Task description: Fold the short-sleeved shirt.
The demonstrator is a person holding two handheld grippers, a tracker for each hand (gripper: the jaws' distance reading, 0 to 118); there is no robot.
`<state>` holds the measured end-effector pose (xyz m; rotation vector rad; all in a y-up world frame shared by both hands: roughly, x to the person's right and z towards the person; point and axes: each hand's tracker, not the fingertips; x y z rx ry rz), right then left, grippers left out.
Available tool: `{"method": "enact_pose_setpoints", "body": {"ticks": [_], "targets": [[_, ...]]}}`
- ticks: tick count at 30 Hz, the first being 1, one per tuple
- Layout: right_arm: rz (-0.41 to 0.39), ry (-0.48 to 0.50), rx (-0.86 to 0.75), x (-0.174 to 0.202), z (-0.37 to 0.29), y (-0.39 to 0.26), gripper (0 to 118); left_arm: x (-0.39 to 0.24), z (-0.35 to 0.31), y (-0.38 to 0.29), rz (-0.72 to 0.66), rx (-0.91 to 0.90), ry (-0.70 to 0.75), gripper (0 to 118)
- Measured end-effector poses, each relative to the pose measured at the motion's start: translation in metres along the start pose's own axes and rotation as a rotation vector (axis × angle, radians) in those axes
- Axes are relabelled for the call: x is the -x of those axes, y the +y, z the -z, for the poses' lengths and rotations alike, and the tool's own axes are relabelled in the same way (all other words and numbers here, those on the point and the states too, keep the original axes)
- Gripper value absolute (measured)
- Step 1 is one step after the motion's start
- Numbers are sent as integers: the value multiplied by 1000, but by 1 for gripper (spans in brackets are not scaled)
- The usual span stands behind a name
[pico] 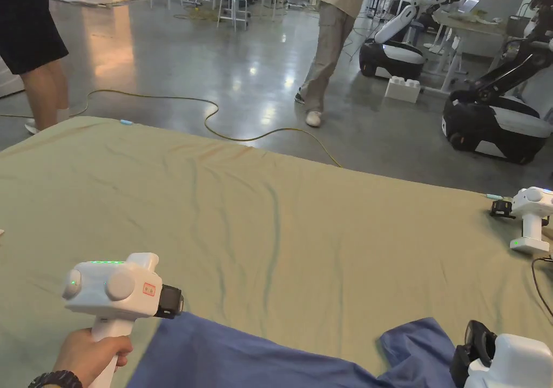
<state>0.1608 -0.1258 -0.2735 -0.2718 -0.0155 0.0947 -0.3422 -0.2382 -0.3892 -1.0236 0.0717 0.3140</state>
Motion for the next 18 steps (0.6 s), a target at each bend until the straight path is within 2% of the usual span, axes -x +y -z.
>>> {"method": "enact_pose_setpoints", "body": {"ticks": [5,8,10,14,15,18], "targets": [[-5,-22,58,-7,11,-13,0,-6,38,9,-11,90,12,67],[-6,-34,86,-12,16,-20,0,-14,60,7,40,182,98,65],[-7,-39,104,-15,19,-23,0,-27,56,6,106,137,144,63],[8,-48,124,-23,24,-28,0,-51,51,-5,270,111,177,14],[10,-51,127,-25,26,-28,0,-54,51,-8,294,99,178,9],[15,-52,146,-34,34,-28,0,-50,44,-12,241,87,159,7]]}}
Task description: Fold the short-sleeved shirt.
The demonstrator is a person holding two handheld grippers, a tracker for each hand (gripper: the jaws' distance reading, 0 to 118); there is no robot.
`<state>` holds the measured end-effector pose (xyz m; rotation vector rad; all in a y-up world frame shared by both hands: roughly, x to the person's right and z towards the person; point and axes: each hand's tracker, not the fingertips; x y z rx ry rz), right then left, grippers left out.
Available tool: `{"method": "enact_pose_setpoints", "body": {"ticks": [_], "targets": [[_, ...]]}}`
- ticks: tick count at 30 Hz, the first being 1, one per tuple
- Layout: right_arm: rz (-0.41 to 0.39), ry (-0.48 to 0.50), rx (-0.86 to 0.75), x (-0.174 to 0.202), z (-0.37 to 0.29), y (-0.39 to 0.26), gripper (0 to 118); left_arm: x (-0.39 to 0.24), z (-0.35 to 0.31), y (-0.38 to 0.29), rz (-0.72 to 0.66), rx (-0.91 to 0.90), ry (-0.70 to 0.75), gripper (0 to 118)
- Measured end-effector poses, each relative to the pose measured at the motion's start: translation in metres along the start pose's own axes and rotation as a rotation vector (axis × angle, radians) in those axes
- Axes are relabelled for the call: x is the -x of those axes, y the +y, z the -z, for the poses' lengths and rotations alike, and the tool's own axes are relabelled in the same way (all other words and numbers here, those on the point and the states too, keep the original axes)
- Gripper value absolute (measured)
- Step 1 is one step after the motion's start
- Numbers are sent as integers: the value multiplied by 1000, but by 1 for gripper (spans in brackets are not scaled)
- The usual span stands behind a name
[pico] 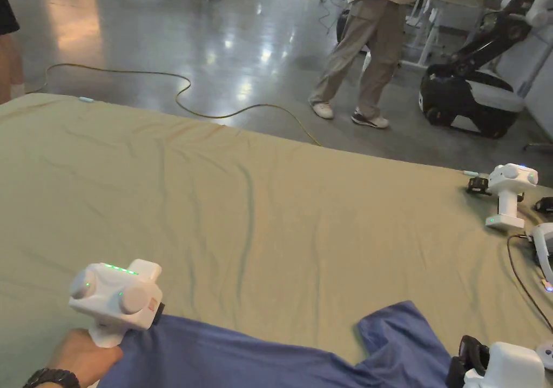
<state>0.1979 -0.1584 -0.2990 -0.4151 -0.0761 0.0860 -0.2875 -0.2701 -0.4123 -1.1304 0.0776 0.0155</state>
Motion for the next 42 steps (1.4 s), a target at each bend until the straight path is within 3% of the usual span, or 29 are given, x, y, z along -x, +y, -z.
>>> {"method": "enact_pose_setpoints", "body": {"ticks": [3,4,6,7,17,22,23,25,26,27,31,36,38,40,42], "targets": [[2,-5,97,-15,22,7,0,10,-14,-4,-69,-60,-44,6],[-1,-1,137,-23,31,9,7,13,-22,-6,-80,-85,-67,6],[15,25,220,-37,55,11,56,19,-38,-11,-96,-143,-77,6],[17,34,263,-43,66,11,69,21,-44,-14,-101,-167,-94,6],[-60,126,690,-71,189,-24,67,16,-90,-43,-119,-220,-101,6],[-3,132,760,-70,209,-38,60,12,-95,-53,-142,-211,-102,6],[-7,120,744,-68,208,-38,55,18,-86,-48,-144,-208,-101,6],[-24,120,717,-65,206,-40,29,18,-85,-49,-151,-203,-98,6],[-38,133,707,-64,207,-41,8,17,-85,-49,-153,-199,-98,6],[-60,123,690,-62,204,-41,2,20,-82,-47,-154,-199,-98,6],[-33,126,663,-67,191,-34,2,23,-84,-46,-156,-198,-102,6],[-16,159,512,-71,129,-1,2,25,-107,-55,-173,-228,-130,6],[-38,169,451,-75,102,10,2,27,-119,-60,-161,-247,-131,6],[-116,150,363,-81,74,18,2,33,-121,-68,-168,-266,-136,6],[-125,165,321,-85,46,23,2,36,-137,-80,-207,-307,-155,6]]}}
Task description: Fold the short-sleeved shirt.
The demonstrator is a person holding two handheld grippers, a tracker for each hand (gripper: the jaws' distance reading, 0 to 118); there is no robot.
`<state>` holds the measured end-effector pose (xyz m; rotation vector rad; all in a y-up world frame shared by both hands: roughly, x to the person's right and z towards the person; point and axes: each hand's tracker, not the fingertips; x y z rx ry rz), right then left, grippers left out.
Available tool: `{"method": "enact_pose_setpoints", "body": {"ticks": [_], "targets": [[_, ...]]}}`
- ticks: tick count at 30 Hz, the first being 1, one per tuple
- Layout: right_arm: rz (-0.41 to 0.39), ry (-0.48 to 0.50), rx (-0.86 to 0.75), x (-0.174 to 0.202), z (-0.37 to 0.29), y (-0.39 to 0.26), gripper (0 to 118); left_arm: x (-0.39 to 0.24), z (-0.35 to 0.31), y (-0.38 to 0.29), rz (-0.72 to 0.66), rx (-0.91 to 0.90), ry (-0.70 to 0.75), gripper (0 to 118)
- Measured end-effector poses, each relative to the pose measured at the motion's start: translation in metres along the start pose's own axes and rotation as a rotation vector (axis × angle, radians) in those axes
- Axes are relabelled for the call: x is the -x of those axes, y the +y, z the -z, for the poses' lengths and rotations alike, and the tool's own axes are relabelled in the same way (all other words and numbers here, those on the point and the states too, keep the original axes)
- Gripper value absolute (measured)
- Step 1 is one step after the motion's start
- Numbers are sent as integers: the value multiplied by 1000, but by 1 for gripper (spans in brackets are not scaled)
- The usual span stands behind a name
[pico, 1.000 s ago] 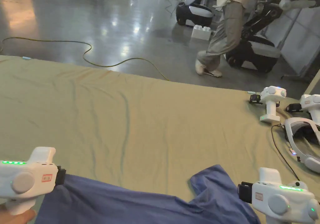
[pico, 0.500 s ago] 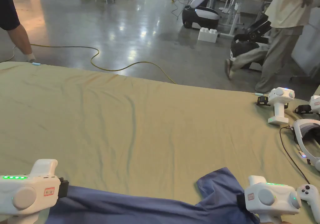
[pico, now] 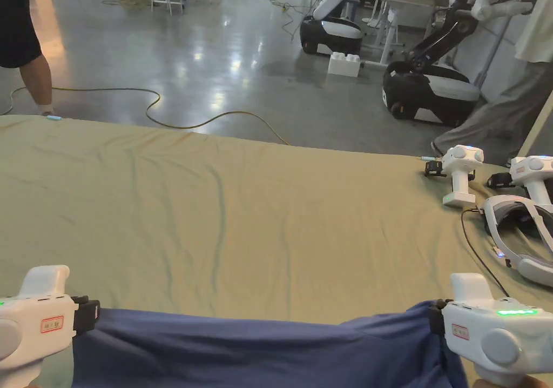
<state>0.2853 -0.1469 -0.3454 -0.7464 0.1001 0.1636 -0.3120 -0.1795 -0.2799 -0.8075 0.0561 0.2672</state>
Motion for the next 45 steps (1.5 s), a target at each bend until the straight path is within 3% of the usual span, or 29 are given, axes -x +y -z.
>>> {"method": "enact_pose_setpoints", "body": {"ticks": [9,17,21,26,32,33,34,35,36,37,45], "targets": [[0,25,-33,-3,-90,-45,2,5,-81,-47,0,-51,-15,6],[11,13,88,-3,-125,-121,2,15,-108,-120,-1,51,-7,6],[-15,-24,183,1,-124,-154,2,23,-100,-152,30,147,20,6],[26,-15,324,6,-104,-194,2,29,-82,-175,22,227,35,6],[55,-38,352,14,-81,-217,3,38,-53,-189,39,263,60,7],[60,-41,343,15,-81,-215,9,39,-55,-186,30,261,60,11],[61,-50,331,17,-85,-213,23,39,-55,-184,23,260,58,19],[54,-73,328,20,-88,-208,51,39,-57,-181,17,254,47,35],[38,-124,305,20,-92,-203,67,38,-58,-178,14,245,30,51],[37,-160,268,20,-97,-199,68,31,-64,-175,23,228,26,63],[126,-193,-113,29,-141,-127,68,-11,-83,-128,121,-58,9,64]]}}
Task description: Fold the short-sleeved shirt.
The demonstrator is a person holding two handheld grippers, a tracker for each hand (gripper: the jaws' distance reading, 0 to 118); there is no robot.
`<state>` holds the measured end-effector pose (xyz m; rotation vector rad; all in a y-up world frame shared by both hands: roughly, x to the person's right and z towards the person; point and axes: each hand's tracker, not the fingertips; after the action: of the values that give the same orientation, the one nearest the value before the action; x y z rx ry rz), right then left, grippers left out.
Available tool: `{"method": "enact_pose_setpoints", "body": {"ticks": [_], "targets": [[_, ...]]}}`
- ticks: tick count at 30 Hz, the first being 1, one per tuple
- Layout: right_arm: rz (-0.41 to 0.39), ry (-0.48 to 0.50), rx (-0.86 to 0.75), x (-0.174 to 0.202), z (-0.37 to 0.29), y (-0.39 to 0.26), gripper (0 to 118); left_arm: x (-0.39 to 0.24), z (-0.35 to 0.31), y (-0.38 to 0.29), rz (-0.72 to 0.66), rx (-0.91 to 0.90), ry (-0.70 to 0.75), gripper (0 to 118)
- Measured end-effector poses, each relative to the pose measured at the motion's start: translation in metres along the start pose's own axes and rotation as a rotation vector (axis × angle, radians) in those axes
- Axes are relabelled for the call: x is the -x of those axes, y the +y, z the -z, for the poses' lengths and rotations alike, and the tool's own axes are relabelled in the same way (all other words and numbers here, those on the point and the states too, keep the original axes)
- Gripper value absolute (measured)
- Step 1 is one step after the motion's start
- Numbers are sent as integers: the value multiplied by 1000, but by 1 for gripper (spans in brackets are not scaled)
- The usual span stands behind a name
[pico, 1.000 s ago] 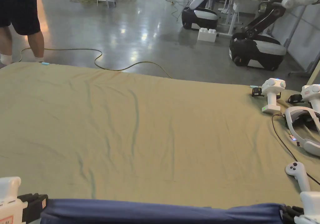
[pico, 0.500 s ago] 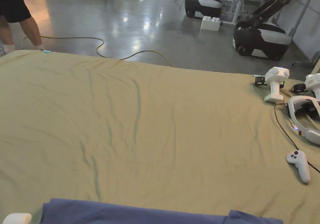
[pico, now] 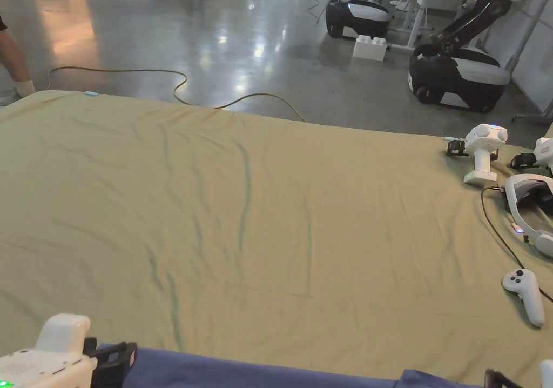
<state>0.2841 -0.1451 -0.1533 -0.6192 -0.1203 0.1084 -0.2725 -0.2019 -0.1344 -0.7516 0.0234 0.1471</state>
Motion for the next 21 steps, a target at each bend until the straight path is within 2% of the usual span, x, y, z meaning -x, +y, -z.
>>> {"method": "enact_pose_setpoints", "body": {"ticks": [4,8,11,14,15,16,17,18,19,20,21], "targets": [[-7,-11,-152,28,-9,33,68,-28,-1,32,23,-115,18,64],[39,66,-316,58,-20,58,67,-57,-10,60,48,-257,3,64],[27,59,-440,81,-24,73,66,-80,-18,79,106,-361,46,63],[59,92,-543,101,-28,89,62,-100,-28,93,150,-470,109,60],[67,95,-571,107,-30,93,59,-105,-30,97,161,-493,147,51],[66,90,-595,113,-31,98,54,-110,-32,101,176,-515,169,37],[71,87,-630,119,-30,101,36,-114,-33,105,186,-530,192,28],[65,82,-642,124,-31,105,22,-117,-34,109,184,-538,202,27],[57,73,-635,129,-31,109,17,-118,-35,112,174,-535,183,19],[63,67,-639,133,-29,112,12,-116,-36,116,150,-548,157,0],[66,81,-641,134,-26,116,4,-116,-37,119,132,-553,152,0]]}}
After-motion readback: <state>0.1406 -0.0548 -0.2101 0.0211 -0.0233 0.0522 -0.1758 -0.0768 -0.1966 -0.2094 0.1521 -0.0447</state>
